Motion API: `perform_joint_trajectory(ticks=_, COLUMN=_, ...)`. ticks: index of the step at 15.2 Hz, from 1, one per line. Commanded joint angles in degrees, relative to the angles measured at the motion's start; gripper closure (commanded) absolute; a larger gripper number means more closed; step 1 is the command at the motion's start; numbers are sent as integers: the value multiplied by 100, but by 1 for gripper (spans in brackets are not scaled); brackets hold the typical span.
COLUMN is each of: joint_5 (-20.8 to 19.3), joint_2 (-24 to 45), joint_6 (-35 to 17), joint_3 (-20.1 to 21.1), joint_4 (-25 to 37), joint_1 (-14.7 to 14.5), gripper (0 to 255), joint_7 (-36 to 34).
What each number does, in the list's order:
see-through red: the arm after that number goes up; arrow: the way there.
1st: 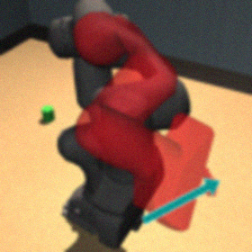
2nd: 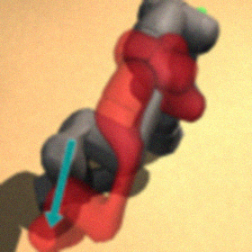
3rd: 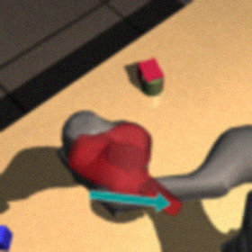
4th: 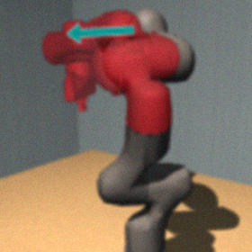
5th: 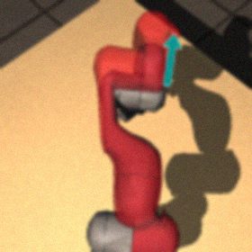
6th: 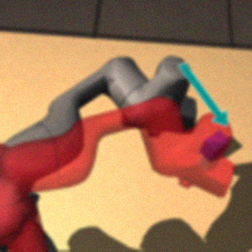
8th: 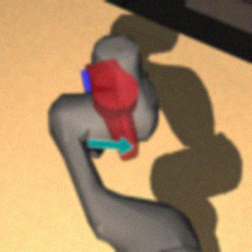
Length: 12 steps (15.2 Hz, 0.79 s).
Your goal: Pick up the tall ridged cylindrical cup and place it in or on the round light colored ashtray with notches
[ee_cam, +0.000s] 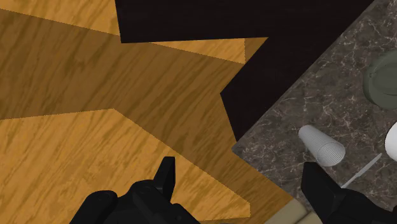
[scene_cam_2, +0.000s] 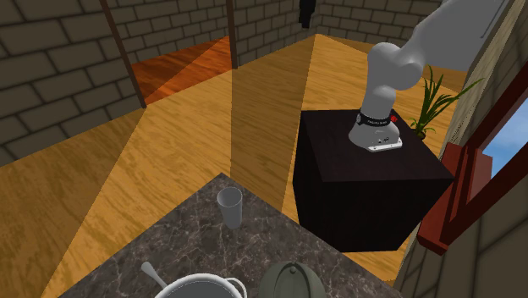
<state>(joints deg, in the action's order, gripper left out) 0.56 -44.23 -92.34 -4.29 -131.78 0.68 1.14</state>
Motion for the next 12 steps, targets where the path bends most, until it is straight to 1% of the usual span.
perform_joint_trajectory(ticks=1, joint_5=0, joint_2=0, joint_6=0, joint_3=0, joint_4=0, joint_1=0, gripper=0, joint_7=0)
perform_joint_trajectory(ticks=7, joint_5=270, joint_2=509, joint_6=-975, joint_3=382, joint_4=-528, joint_1=-155, gripper=0, joint_7=-439)
perform_joint_trajectory(ticks=12, joint_5=470, joint_2=1143, joint_6=-1808, joint_3=696, joint_4=-768, joint_1=-294, gripper=0, joint_7=-784)
